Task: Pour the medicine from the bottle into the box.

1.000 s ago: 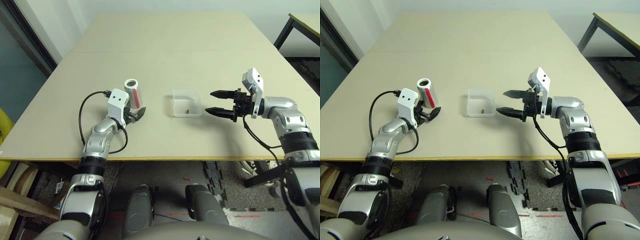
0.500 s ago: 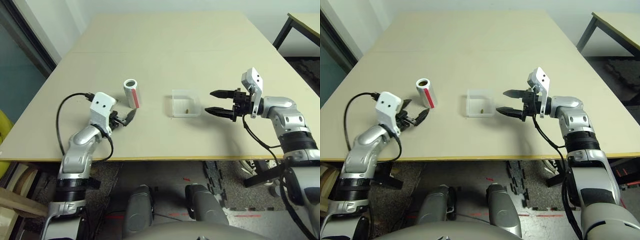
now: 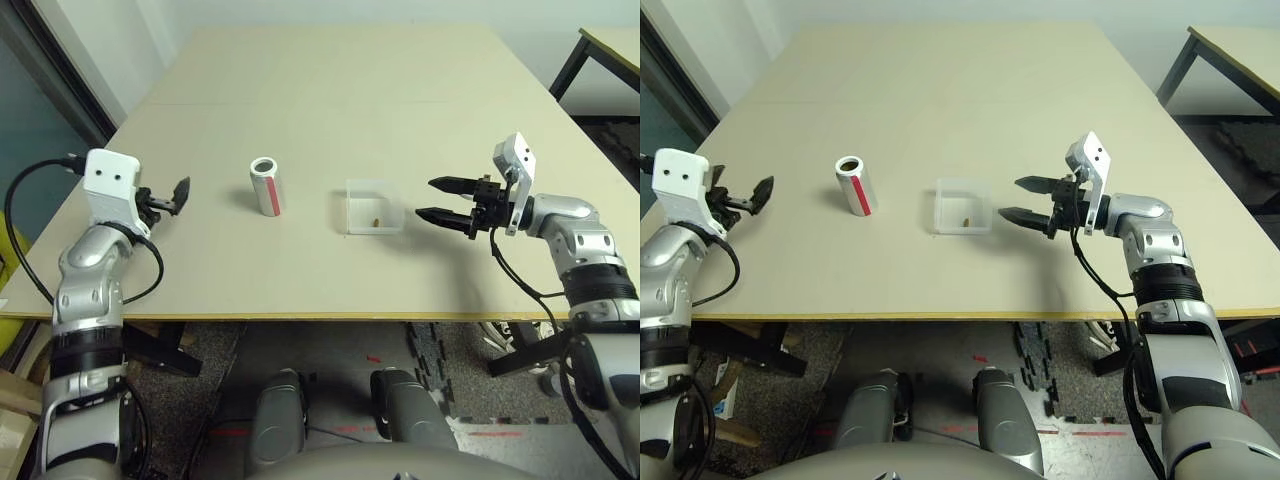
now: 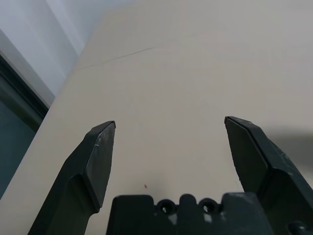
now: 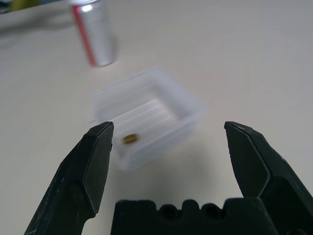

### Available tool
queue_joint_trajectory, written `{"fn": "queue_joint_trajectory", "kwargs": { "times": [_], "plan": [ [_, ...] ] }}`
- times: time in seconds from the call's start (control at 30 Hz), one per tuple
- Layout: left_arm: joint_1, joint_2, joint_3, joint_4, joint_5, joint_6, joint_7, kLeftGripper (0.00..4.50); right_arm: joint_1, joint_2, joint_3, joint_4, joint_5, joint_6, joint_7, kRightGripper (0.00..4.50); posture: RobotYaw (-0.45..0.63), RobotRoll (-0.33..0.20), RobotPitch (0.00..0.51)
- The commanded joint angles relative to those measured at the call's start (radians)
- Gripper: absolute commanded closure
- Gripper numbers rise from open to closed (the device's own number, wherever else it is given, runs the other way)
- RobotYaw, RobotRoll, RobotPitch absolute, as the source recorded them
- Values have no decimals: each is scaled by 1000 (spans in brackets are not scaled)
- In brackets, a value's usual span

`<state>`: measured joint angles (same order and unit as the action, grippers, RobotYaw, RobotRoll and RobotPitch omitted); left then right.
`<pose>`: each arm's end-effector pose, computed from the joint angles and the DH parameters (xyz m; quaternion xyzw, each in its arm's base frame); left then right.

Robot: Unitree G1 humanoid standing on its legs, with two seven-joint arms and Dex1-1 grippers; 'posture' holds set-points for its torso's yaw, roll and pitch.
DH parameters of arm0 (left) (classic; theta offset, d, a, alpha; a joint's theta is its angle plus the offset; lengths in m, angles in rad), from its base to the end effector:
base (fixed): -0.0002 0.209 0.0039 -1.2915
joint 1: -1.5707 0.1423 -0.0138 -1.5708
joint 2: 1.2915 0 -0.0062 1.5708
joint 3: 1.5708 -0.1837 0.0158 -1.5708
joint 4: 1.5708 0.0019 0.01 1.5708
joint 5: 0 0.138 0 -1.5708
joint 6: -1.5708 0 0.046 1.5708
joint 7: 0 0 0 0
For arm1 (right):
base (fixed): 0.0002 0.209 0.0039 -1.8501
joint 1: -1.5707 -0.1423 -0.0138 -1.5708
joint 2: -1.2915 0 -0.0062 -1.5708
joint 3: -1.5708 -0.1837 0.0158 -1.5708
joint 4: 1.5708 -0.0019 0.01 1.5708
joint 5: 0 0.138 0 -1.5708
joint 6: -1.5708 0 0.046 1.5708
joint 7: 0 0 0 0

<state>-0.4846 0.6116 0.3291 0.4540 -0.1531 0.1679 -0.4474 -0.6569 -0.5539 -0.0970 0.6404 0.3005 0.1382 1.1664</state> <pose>0.2687 0.3235 0.1435 0.1146 0.0195 -0.0063 0.9932 0.3098 -0.2765 0.1358 -0.0405 0.0504 0.4490 0.8912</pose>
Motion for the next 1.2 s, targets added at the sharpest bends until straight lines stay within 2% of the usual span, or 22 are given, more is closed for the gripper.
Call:
{"fn": "queue_joint_trajectory", "kwargs": {
  "times": [0.03,0.2,0.47,0.9,1.2],
  "plan": [
    [-98,30,-4,163,9,-50,6,20,-24,6,-69,45,10,-28,-130,0,-90,0,64],
    [-190,57,-11,315,16,-109,9,20,-42,2,-162,101,10,-67,-328,0,-110,0,64],
    [-236,66,-27,425,24,-173,8,20,-2,-26,-253,126,0,-125,-529,0,-141,0,72],
    [-278,46,-47,500,24,-204,15,20,74,-60,-288,170,-3,-210,-585,0,-166,0,76],
    [-284,53,-43,516,20,-206,14,20,68,-65,-281,216,-6,-253,-584,0,-148,0,76]
  ]
}}
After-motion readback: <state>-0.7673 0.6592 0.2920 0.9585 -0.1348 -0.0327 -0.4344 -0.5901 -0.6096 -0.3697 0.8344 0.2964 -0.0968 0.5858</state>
